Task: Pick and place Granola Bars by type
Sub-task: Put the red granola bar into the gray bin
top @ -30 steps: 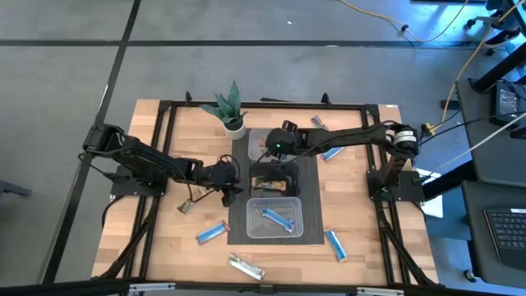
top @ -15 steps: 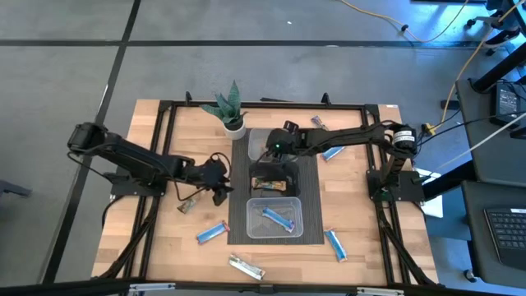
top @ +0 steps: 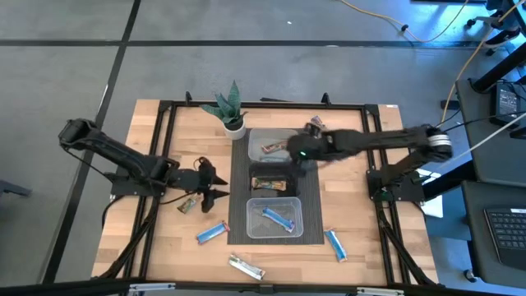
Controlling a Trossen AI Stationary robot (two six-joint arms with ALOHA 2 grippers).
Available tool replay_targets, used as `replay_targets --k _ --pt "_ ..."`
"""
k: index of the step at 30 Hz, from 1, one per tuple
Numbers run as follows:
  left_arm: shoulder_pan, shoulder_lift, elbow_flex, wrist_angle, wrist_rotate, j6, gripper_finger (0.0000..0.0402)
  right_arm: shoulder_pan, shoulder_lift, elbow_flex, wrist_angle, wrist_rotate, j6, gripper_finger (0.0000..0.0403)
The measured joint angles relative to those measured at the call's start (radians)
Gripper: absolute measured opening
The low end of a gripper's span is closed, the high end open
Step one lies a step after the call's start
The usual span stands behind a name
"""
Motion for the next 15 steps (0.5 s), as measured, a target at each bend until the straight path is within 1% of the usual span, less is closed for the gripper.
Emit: replay_targets --k 3,7,11,13,15 --pt "-0.054 -0.004 0.025 -0.030 -0.001 0.010 0.0191 0.054 -0.124 -0.132 0.041 0.002 0.059 0.0200" --pt "-0.135 0.038 0.112 -0.185 -0.017 -0.036 0.0193 0.112 -0.285 -0.278 0.123 0.045 0.157 0.0200" --pt "-0.213 0.147 0.218 -0.335 -0.053 -0.108 0.0191 0.147 -0.403 -0.393 0.226 0.075 0.225 0.0200" --pt "-0.243 0.214 0.264 -0.397 -0.051 -0.154 0.0190 0.151 -0.442 -0.436 0.270 0.076 0.243 0.0200" --pt "-0.267 0.281 0.300 -0.423 -0.035 -0.192 0.0190 0.151 -0.467 -0.473 0.305 0.078 0.256 0.0200"
